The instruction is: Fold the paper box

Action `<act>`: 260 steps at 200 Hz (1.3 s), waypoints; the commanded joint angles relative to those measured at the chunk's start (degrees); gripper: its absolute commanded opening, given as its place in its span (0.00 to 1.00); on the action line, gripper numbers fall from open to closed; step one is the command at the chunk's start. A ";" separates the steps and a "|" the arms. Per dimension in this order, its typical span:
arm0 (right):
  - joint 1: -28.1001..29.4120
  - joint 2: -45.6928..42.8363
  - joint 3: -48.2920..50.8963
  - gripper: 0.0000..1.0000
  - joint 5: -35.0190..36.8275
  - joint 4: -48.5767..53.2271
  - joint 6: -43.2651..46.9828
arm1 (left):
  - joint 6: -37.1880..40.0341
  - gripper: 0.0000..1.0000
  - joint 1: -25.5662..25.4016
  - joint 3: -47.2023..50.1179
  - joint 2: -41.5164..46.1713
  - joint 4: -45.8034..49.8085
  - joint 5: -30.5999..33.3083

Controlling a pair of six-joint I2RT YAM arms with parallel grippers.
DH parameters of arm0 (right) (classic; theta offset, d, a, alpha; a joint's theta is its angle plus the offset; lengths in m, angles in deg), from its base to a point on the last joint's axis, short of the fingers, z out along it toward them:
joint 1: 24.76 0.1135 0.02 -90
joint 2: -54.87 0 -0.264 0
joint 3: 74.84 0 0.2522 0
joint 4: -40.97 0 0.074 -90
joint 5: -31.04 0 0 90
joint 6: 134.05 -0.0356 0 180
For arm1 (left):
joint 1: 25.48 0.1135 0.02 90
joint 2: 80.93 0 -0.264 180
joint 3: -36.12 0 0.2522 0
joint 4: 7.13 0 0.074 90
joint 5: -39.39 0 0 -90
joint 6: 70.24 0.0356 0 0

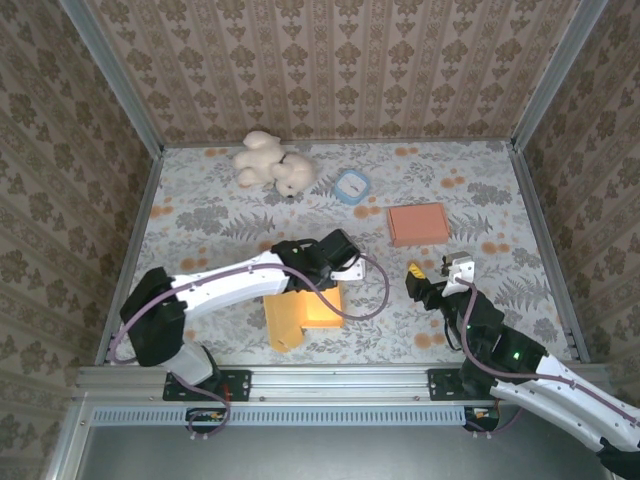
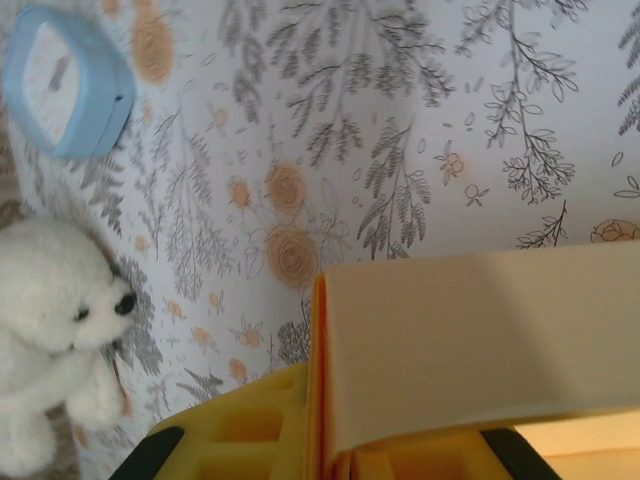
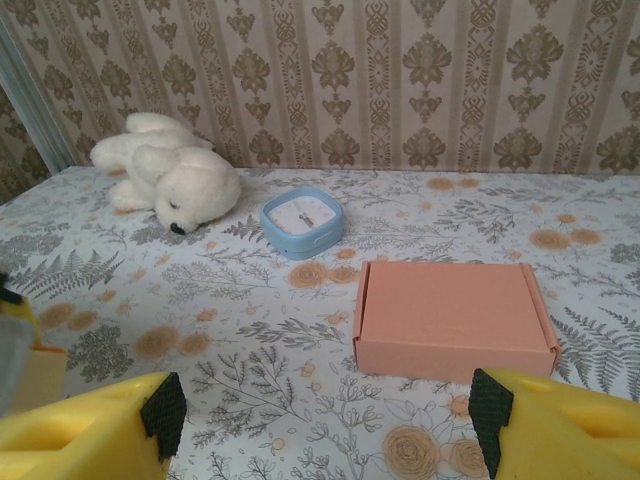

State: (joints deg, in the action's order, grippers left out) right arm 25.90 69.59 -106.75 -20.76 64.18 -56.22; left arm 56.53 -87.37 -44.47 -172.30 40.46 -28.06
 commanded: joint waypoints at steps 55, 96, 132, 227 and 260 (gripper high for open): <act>-0.27 -1.35 0.92 0.78 2.50 1.40 -0.66 | 20.82 0.21 -0.27 -9.27 -15.27 0.84 4.34; -0.36 -1.32 1.01 0.78 2.50 1.32 -0.58 | 23.03 0.40 0.88 -10.95 -18.59 -0.82 4.53; -0.38 -1.36 1.01 0.78 2.28 1.43 -0.52 | 23.10 0.43 0.84 -11.77 -19.21 -2.43 5.36; -0.38 -1.19 1.23 0.78 1.61 0.92 -0.77 | 4.36 0.44 1.10 -9.32 -0.56 -9.24 -4.19; -0.48 -0.79 1.28 0.78 1.62 1.01 -0.76 | -17.14 0.49 4.67 -5.31 10.77 -12.64 -4.37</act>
State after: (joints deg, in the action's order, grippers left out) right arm 25.75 69.11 -106.10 -19.93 64.44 -56.22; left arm 58.78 -85.65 -52.84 -168.47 30.34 -30.86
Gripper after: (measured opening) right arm 0.782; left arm 0.468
